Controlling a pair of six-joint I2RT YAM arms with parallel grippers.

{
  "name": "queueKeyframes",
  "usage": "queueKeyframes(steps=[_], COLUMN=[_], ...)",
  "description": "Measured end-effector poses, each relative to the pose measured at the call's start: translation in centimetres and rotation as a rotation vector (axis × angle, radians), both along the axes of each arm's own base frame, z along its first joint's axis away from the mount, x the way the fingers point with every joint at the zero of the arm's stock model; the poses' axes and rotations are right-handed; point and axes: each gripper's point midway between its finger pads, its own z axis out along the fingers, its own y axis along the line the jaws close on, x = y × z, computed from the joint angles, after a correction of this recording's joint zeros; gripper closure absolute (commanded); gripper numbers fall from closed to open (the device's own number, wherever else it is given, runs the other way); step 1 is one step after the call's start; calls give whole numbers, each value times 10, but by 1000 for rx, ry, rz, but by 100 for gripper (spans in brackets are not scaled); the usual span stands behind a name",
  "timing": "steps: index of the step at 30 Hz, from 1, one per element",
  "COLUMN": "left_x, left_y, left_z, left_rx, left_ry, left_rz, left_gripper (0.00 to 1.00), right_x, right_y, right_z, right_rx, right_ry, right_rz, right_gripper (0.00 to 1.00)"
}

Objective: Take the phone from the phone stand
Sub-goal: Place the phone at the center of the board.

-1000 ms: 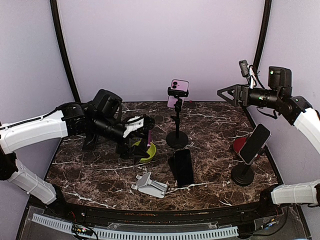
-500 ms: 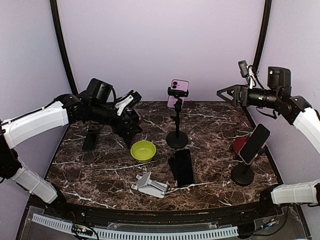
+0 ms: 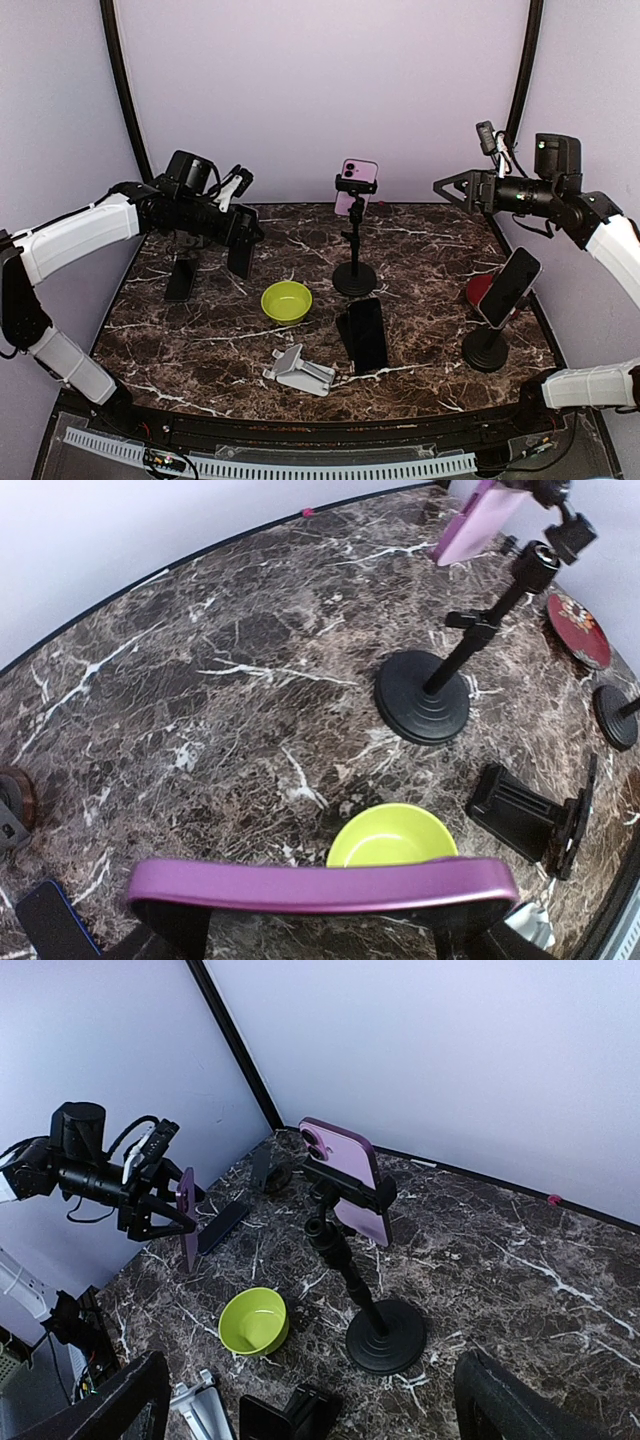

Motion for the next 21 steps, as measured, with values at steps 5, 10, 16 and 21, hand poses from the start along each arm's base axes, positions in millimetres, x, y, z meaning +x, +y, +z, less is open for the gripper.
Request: queueKeyframes(steps=[5,10,16,21], left_x=[23,39,51,53], left_y=[12,38,54,60], left_z=[-19,-41,-56,-87], left_rx=[22,57,78,129], left_ry=[82,154,209,277], left_rz=[126,271,375,426], left_gripper=[52,54,55,56], right_x=[0,0,0,0], right_y=[0,0,0,0], right_z=[0,0,0,-5], right_rx=[0,0,0,-2], right_ry=[0,0,0,6], right_rz=[0,0,0,0], right_gripper=[1,1,1,1])
